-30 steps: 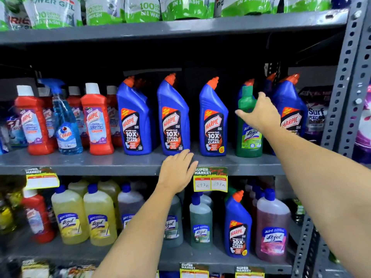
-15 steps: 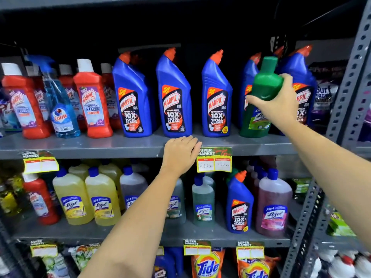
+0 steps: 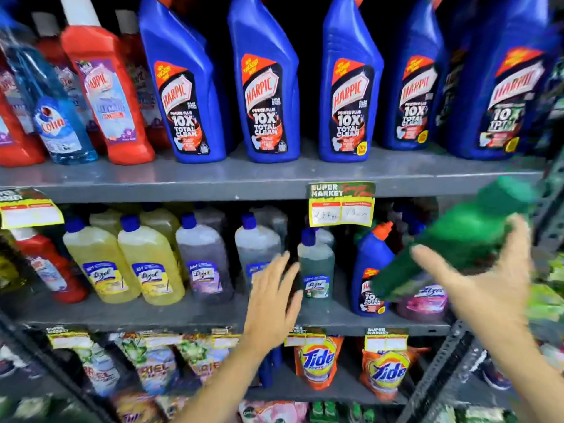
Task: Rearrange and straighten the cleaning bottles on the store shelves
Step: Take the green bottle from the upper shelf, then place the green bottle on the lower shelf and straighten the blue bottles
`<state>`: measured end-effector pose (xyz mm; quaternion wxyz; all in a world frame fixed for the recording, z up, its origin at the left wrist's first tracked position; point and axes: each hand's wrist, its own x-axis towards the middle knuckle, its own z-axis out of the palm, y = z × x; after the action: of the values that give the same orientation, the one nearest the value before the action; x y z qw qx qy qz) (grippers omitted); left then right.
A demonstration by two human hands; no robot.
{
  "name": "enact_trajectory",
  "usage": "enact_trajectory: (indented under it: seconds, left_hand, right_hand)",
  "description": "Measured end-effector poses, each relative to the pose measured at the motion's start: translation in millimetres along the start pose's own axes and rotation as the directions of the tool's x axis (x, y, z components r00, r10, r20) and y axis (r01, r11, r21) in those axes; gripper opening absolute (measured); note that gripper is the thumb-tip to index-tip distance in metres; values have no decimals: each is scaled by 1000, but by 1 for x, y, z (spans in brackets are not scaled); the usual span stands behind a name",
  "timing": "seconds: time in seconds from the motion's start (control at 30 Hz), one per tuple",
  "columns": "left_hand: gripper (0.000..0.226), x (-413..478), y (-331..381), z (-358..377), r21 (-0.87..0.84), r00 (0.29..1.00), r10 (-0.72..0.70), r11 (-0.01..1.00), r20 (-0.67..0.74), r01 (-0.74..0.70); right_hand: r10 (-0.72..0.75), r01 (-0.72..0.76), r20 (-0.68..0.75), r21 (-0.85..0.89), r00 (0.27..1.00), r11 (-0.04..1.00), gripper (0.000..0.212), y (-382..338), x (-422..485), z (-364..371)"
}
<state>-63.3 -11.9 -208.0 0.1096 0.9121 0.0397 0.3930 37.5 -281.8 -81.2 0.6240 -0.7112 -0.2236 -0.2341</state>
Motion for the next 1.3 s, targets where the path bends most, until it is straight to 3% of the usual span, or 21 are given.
enact_trajectory:
  seconds: [0.07, 0.17, 0.33, 0.67, 0.8, 0.9, 0.97, 1.07, 1.17, 1.3]
  left_hand:
    - [49, -34, -16, 30, 19, 961, -55, 998, 270, 51]
    - [65, -56, -34, 55, 63, 831, -99, 995, 548, 77]
    - [78, -66, -63, 75, 180, 737, -122, 984, 665, 0]
    - [59, -86, -72, 86, 144, 763, -102, 989, 638, 12]
    - [61, -86, -72, 85, 158, 757, -105, 987, 645, 2]
    - [62, -87, -71, 86, 176, 762, -108, 984, 639, -9]
    - [62, -87, -70, 85, 181, 770, -105, 983, 630, -14]
    - [58, -86, -69, 86, 193, 781, -112, 981, 615, -11]
    - [54, -88, -69, 88, 201, 782, -124, 980, 610, -2]
    - [54, -91, -71, 90, 194, 792, -122, 981, 598, 5]
  right_hand:
    - [34, -33, 75, -25, 997, 999, 96, 13, -35, 38]
    - [166, -164, 180, -25, 970, 986, 82, 51, -64, 81]
    - [266, -229, 260, -165, 928, 959, 85, 90, -73, 133]
    - [277, -169, 271, -364, 922, 916, 93, 101, -75, 163]
    - [323, -260, 283, -239, 903, 936, 104, 107, -85, 157]
    - [289, -250, 307, -161, 907, 955, 105, 111, -95, 152]
    - [277, -251, 235, -137, 931, 958, 93, 112, -108, 144]
    - [179, -175, 17, -128, 984, 976, 62, 115, -114, 122]
    - [127, -145, -91, -221, 988, 964, 48, 126, -85, 99]
    - [224, -183, 99, -315, 969, 931, 70, 133, -40, 89]
